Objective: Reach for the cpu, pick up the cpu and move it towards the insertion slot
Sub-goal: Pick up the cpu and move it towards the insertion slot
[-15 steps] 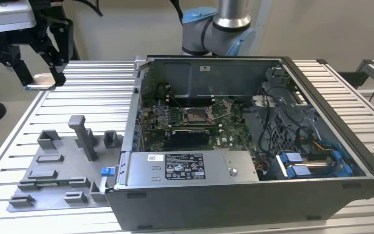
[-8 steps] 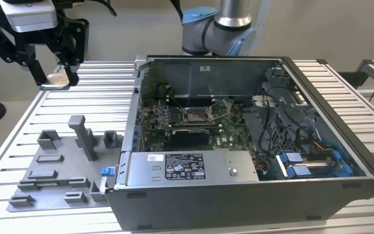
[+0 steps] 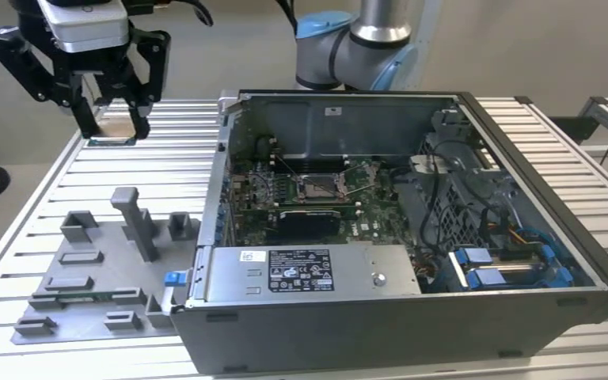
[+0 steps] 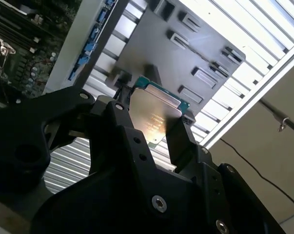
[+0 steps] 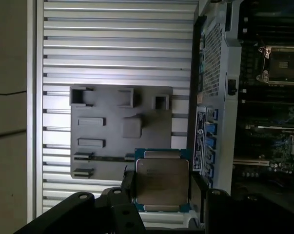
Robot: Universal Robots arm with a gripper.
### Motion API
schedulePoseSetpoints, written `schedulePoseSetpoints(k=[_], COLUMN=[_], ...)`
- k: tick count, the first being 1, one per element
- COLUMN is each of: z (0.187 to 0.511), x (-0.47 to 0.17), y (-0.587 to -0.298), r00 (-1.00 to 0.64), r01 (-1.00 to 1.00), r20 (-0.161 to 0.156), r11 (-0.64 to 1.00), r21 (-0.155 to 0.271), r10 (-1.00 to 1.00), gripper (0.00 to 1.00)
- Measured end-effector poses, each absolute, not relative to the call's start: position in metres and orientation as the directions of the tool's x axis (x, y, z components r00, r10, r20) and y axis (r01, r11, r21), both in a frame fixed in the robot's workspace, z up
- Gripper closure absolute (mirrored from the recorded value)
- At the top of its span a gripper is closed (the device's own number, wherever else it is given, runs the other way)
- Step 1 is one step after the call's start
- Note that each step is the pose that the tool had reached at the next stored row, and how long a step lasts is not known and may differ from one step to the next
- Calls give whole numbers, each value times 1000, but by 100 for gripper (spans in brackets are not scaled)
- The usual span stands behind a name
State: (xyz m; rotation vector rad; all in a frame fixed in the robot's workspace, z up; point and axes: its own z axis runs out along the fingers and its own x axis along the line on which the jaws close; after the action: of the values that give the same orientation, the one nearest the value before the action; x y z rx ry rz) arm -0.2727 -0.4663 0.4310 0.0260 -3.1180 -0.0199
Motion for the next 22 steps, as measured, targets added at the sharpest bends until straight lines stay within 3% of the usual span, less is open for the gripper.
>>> schedulePoseSetpoints(k=[22], z=[431], x=[-191], y=[-466], r00=[-999], r01=[-16], r20=[37], r11=[1000], r21=[13], r10=[-17], gripper=[100])
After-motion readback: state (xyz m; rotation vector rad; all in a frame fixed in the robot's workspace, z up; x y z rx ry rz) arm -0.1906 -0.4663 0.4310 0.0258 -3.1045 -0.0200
